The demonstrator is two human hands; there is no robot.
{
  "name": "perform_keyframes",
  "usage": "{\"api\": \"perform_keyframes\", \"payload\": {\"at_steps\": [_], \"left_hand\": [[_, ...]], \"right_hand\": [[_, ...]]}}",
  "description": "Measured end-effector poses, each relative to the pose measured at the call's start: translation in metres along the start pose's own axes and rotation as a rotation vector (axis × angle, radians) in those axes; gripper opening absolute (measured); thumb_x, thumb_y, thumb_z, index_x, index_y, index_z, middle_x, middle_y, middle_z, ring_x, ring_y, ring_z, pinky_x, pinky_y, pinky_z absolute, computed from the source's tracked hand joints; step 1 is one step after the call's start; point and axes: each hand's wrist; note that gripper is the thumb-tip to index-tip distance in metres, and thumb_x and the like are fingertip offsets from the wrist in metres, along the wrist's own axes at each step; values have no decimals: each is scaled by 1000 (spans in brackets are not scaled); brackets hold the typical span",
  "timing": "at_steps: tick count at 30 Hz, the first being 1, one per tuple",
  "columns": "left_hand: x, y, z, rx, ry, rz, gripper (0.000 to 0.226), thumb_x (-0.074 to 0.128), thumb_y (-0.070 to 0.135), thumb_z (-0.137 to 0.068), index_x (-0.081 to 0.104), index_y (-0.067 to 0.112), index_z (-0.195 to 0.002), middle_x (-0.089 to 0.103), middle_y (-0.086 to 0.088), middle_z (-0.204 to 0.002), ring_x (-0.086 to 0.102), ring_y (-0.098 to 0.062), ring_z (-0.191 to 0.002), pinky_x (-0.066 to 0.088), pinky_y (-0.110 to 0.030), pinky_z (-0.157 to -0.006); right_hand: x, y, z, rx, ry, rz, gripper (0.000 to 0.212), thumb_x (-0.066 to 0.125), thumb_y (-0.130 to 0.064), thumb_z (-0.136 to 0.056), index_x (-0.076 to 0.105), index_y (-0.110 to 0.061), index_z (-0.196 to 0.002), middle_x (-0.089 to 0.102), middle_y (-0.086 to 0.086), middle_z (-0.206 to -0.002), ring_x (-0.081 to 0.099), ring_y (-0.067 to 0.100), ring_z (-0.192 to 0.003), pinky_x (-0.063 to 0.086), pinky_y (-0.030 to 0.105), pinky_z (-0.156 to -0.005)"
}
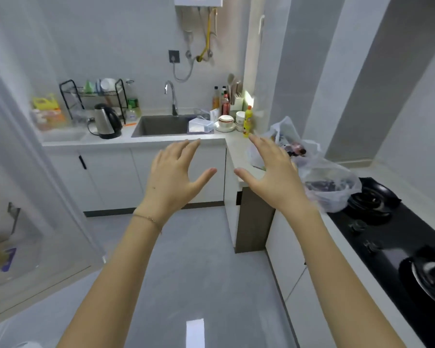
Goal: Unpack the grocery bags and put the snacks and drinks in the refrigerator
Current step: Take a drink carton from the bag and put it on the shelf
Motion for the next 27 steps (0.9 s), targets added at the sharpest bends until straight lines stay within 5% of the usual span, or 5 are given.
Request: {"api": "perform_keyframes", "payload": {"at_steps": [12, 16, 27], "left_hand": [[185, 6, -189, 199, -174, 100, 75, 34, 70, -86, 36, 26, -147, 41, 1, -148, 30, -20, -140, 21, -39, -115], [237, 6, -249, 264, -229, 107, 79, 28, 72, -84, 36, 26, -147, 40, 1, -149, 28, -21, -140, 19, -39, -115], [357, 15, -355, 290, -299, 145, 78, 23, 75, -83, 32, 32, -148, 32, 2, -154, 19, -22, -146, 13, -42, -118]], "right_hand": [[21, 168, -125, 291, 86, 108, 71, 57, -60, -83, 28, -41, -145, 34, -14, -151, 30, 16, -140, 32, 48, -111], [30, 211, -164, 382, 120, 122, 69, 57, -57, -85, 31, -38, -146, 37, -14, -149, 34, 14, -136, 31, 40, -111], [66, 327, -249, 503, 77, 115, 68, 58, -53, -89, 31, -32, -147, 37, -9, -150, 35, 15, -137, 32, 38, -109]]}}
Point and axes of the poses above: each hand's wrist, its own z-axis away from the middle knuckle, its own x-axis out of the palm, y = z × x
